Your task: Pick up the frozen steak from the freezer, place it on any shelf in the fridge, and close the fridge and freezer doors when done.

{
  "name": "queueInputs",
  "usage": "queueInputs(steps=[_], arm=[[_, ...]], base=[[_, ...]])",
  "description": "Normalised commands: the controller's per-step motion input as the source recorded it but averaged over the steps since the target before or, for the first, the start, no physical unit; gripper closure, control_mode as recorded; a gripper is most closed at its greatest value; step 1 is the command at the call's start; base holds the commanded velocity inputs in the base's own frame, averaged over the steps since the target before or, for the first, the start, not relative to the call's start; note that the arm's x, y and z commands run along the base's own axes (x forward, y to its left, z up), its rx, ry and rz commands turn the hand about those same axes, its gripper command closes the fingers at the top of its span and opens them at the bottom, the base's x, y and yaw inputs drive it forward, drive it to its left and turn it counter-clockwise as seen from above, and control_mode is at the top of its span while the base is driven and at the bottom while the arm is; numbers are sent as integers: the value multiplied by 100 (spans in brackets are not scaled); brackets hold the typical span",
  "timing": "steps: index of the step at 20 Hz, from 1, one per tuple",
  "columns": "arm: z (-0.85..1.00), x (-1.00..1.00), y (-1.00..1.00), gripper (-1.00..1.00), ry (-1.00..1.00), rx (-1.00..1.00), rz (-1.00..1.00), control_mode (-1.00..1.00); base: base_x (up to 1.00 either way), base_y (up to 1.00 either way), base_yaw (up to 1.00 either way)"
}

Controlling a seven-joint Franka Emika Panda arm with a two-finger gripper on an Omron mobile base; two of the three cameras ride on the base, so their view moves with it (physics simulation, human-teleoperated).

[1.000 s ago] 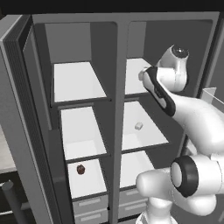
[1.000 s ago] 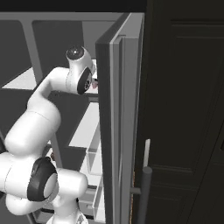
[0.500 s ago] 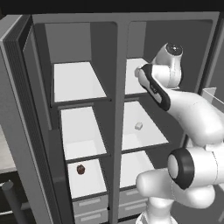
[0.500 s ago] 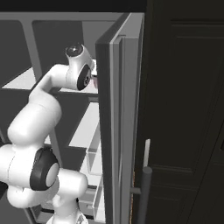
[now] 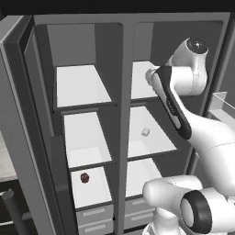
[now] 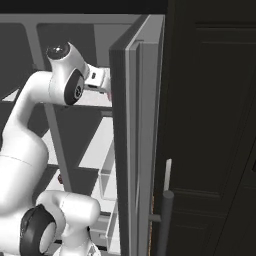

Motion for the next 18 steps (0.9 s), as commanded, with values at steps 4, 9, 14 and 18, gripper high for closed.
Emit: queueInputs(steps=[4,9,14,18], arm=[[-23,-100,3,-100,19,-6,0,-100],[-34,-43,7,-100,25,-7,6,-100],[0,-1,0,-100,2,0,2,-100],[0,-11,0,-100,1,0,0,100]], base=[[0,0,0],[0,0,0],[0,0,0],[-31,0,1]])
